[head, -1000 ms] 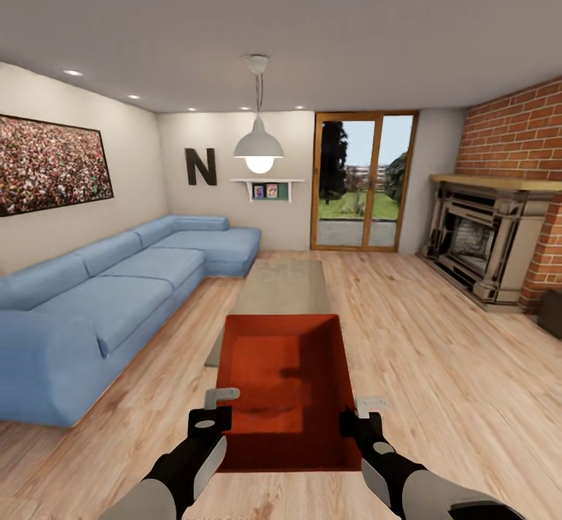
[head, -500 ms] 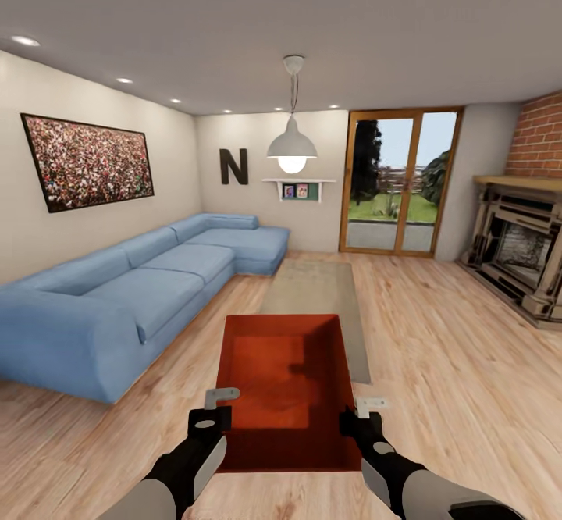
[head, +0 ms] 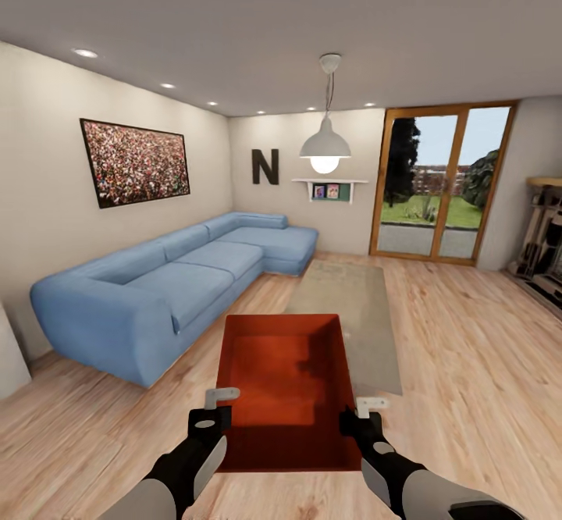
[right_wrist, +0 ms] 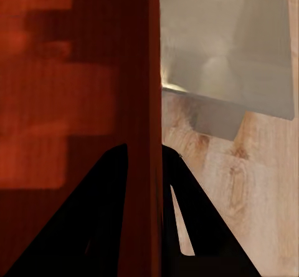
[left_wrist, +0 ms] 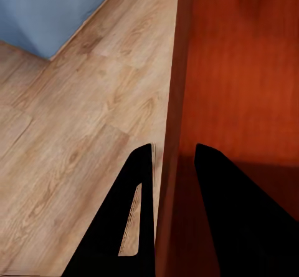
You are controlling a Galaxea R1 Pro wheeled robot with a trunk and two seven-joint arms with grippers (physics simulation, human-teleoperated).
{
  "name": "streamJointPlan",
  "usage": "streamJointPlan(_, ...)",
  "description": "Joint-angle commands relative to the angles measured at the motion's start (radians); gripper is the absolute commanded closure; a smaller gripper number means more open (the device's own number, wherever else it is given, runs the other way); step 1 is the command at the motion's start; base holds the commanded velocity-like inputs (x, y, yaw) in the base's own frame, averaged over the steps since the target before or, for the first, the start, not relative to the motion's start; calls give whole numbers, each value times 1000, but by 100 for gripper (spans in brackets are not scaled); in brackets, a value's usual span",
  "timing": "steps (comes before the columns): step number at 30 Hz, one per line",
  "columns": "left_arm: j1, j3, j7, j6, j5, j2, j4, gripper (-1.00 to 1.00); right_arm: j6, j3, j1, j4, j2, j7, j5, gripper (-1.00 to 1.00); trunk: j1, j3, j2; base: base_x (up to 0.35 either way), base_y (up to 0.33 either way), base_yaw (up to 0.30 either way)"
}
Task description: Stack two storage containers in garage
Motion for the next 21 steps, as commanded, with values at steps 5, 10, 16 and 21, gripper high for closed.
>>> streamJointPlan(5,-1,-2,8,4,-3,-3,-15,100,-1,1,0,4,5,1,2,100,0,-2,-1,0,0,266)
streamJointPlan(10,-1,-2,8,4,-3,-3,-15,100,-1,1,-1,3,5,1,2,100,0,-2,-1,0,0,266)
streamJointPlan(16,-1,-2,8,4,-3,-3,-15,100,0,1,0,4,5,1,2,100,0,-2,-1,0,0,266)
streamJointPlan(21,-1,-2,8,4,-3,-3,-16,100,-1,1,0,3,5,1,2,100,0,-2,-1,0,0,266)
